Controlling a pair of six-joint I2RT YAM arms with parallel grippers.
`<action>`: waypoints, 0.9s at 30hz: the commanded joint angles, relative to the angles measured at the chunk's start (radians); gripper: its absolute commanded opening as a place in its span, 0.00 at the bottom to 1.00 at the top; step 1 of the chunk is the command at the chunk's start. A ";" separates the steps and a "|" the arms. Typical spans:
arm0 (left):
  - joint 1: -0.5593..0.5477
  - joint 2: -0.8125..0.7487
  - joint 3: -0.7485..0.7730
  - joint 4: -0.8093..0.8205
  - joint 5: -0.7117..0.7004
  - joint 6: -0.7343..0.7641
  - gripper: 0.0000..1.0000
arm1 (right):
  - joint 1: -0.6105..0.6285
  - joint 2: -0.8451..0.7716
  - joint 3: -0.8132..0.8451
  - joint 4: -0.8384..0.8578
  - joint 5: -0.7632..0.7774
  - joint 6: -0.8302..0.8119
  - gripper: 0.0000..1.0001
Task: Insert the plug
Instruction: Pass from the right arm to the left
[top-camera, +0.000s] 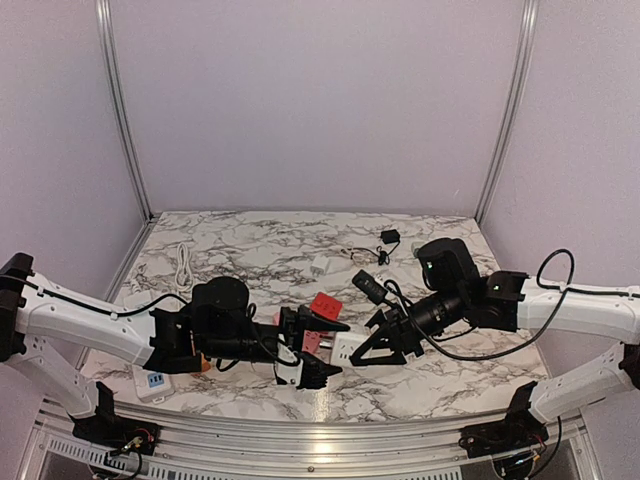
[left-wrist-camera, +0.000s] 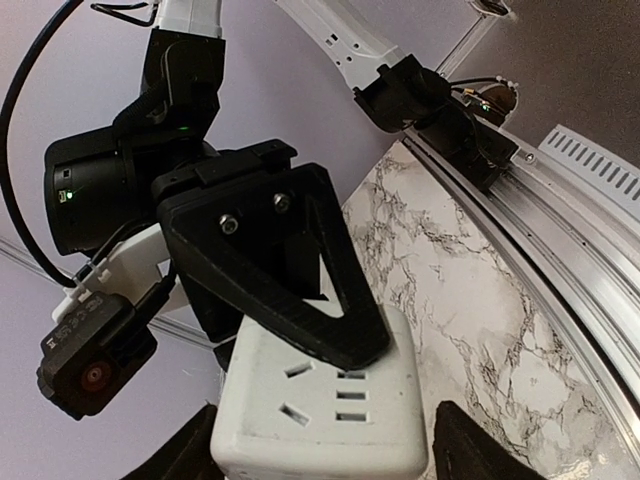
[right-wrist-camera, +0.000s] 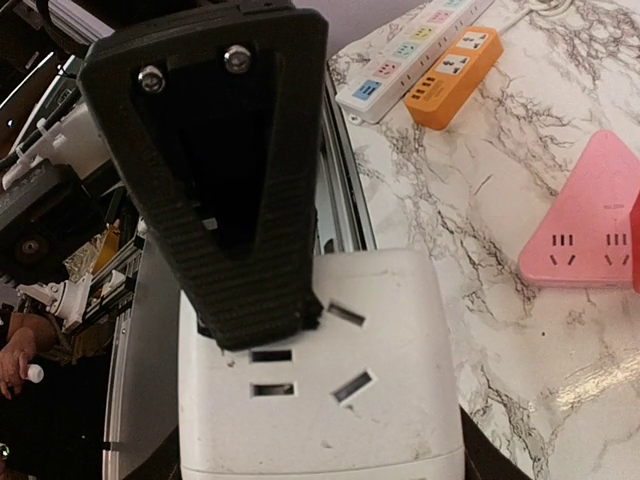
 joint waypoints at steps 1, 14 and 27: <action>-0.011 0.026 0.026 -0.025 0.005 0.000 0.65 | 0.008 -0.010 0.015 0.085 -0.054 0.008 0.36; -0.033 0.050 0.047 -0.031 -0.091 -0.056 0.35 | 0.007 -0.030 -0.044 0.297 -0.089 0.139 0.54; -0.035 0.044 -0.013 0.097 -0.228 -0.170 0.32 | 0.007 -0.096 -0.142 0.524 0.054 0.290 0.81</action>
